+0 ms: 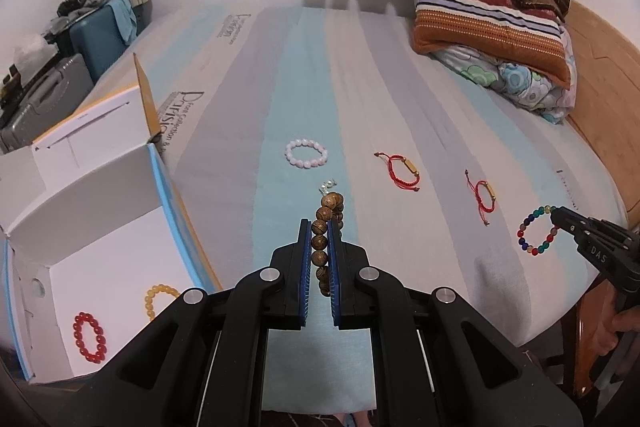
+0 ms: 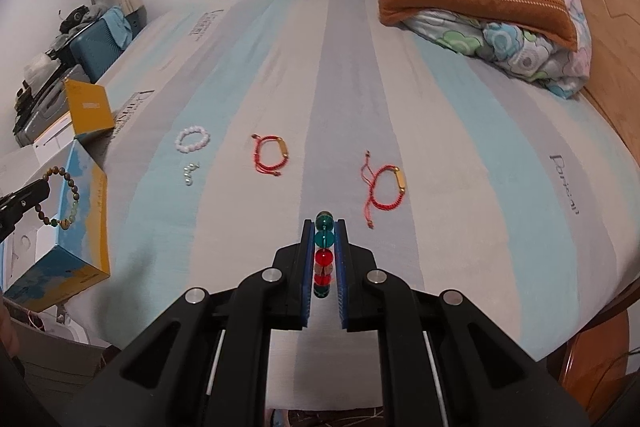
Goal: Organize jewelry
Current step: 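Carry the brown bracelet with the left tool while the right tool carries the multicolour bracelet to the box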
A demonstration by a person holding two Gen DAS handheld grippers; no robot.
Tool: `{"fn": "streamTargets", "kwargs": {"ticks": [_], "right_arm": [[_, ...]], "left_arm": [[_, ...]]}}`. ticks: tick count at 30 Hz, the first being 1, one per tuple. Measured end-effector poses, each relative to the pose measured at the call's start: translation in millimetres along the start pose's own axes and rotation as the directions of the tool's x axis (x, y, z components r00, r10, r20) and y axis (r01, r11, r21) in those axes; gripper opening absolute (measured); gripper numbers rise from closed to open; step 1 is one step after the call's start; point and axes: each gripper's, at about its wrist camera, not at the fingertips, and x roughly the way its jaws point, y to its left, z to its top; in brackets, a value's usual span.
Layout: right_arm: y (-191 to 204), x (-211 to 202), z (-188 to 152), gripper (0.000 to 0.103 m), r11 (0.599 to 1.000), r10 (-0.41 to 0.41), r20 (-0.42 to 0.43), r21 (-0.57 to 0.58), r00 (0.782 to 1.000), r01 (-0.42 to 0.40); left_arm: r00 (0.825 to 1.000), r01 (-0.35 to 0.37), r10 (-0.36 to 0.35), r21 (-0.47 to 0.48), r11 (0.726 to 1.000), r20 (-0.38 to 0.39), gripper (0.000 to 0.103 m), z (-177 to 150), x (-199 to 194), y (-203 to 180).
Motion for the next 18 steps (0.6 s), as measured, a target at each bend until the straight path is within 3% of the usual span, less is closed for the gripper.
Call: {"fn": "streamTargets", "kwargs": {"ticks": [18], "right_arm": [[68.6,-26.4,25.1,0.009,0.997,0.05,0.058,-0.059,0.997,-0.047]], "left_arm": [[0.997,-0.063,0.065,-0.056,0.996,0.041,0.007,1.6,-40.2,53.0]]}}
